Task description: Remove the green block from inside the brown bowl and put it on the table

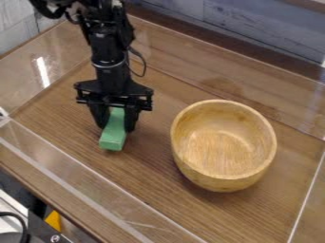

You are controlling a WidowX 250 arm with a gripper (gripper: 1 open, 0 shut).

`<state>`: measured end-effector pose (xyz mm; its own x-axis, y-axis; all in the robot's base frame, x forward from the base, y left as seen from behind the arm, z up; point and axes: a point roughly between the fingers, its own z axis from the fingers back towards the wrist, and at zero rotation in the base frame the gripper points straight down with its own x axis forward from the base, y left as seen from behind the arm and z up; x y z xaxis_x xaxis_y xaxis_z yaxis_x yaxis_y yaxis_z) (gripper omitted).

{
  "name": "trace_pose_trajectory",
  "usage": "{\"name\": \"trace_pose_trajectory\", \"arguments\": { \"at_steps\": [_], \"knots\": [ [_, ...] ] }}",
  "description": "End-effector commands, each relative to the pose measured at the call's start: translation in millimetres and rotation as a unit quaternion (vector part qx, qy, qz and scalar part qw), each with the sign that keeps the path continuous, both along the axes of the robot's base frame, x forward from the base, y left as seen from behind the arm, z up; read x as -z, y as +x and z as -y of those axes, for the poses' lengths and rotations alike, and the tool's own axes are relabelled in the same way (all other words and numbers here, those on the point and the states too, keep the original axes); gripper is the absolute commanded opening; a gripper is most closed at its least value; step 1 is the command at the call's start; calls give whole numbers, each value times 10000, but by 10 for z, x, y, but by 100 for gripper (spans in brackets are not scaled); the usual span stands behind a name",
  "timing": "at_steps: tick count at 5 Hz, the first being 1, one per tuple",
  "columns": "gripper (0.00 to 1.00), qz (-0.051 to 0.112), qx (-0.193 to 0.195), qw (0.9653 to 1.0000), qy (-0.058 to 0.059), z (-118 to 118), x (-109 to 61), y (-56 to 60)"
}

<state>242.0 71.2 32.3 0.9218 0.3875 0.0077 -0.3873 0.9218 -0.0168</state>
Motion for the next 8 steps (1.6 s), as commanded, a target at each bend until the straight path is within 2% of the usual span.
{"name": "trace_pose_trajectory", "arguments": {
  "at_steps": [1, 3, 4, 6, 8],
  "knots": [
    [0, 204, 38, 9998, 83, -32, -94, 115],
    [0, 132, 19, 9999, 77, -51, -94, 130],
    [100, 147, 10, 9999, 74, -59, -161, 136],
    [100, 270, 6, 9996, 61, -68, -361, 173],
    [100, 532, 129, 9985, 56, -26, -663, 206]
  ]
}}
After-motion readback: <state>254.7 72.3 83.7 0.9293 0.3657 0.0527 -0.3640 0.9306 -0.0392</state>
